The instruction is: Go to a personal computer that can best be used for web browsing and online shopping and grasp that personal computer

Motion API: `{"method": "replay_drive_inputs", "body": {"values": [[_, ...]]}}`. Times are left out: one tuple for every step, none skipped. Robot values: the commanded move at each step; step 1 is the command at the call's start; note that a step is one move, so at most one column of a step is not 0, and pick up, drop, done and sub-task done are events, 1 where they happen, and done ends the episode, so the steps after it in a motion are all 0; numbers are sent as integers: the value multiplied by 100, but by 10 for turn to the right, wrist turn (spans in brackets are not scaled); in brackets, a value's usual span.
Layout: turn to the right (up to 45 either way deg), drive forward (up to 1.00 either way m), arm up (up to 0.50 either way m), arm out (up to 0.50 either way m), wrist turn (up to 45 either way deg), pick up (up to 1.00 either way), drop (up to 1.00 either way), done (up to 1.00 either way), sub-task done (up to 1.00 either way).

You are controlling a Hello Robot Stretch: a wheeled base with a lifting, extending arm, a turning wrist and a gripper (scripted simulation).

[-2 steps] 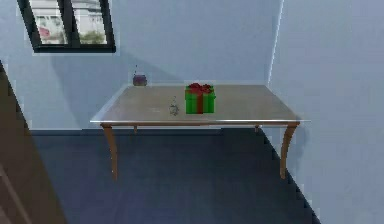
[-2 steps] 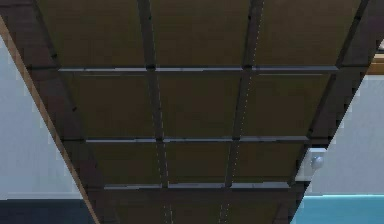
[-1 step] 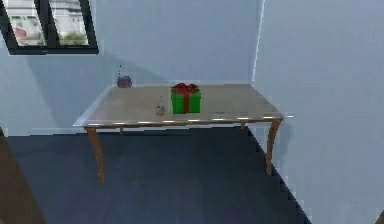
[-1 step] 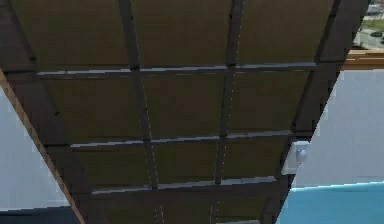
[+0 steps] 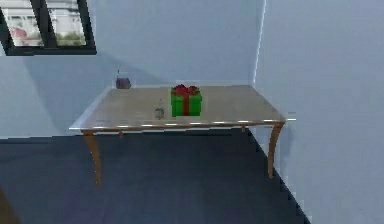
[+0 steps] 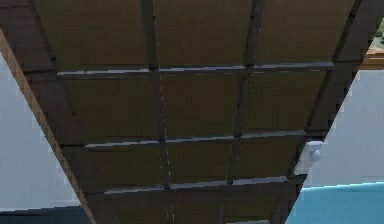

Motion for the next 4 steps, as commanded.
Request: {"method": "replay_drive_inputs", "body": {"values": [[-30,0,0,0,0,0,0,0,0],[0,45,0,0,0,0,0,0,0],[-450,0,0,0,0,0,0,0,0],[0,40,0,0,0,0,0,0,0]]}}
